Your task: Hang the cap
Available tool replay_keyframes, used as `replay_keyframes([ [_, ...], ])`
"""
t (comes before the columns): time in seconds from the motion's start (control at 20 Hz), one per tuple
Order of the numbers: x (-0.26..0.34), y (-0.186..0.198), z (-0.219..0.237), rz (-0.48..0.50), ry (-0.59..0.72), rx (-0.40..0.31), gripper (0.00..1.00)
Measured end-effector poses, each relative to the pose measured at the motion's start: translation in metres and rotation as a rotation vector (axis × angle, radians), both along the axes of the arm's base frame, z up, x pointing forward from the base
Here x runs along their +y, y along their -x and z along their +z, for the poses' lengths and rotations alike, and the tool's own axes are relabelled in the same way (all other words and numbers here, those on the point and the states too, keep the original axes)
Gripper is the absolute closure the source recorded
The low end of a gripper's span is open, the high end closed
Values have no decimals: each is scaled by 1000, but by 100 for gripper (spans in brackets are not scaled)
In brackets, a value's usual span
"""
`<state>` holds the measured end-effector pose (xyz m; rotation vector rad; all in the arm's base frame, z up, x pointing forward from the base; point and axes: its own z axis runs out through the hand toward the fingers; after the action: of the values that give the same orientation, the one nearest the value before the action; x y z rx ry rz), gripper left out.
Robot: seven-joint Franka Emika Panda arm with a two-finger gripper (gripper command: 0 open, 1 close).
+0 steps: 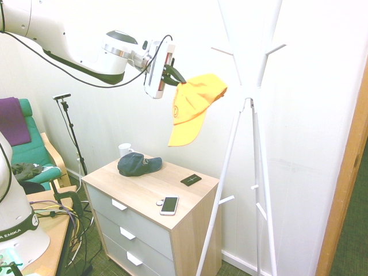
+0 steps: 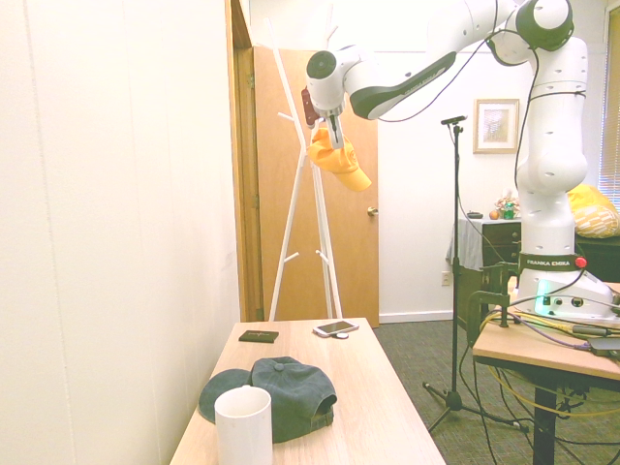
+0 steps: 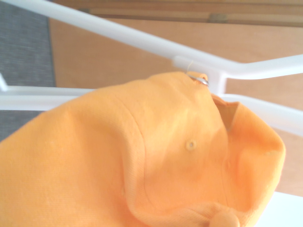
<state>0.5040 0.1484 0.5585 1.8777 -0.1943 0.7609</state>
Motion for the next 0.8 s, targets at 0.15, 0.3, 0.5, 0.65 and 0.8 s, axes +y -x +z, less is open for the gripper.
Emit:
replay_keyframes([
  [0.15,7,0,24,12,25,-18,100],
  [0.3,15,1,48,21,42,-39,100],
  [0.5,19,1,66,28,64,-62,100],
  [0.65,23,2,78,34,76,-81,100],
  [0.8,32,7,90,36,84,-91,100],
])
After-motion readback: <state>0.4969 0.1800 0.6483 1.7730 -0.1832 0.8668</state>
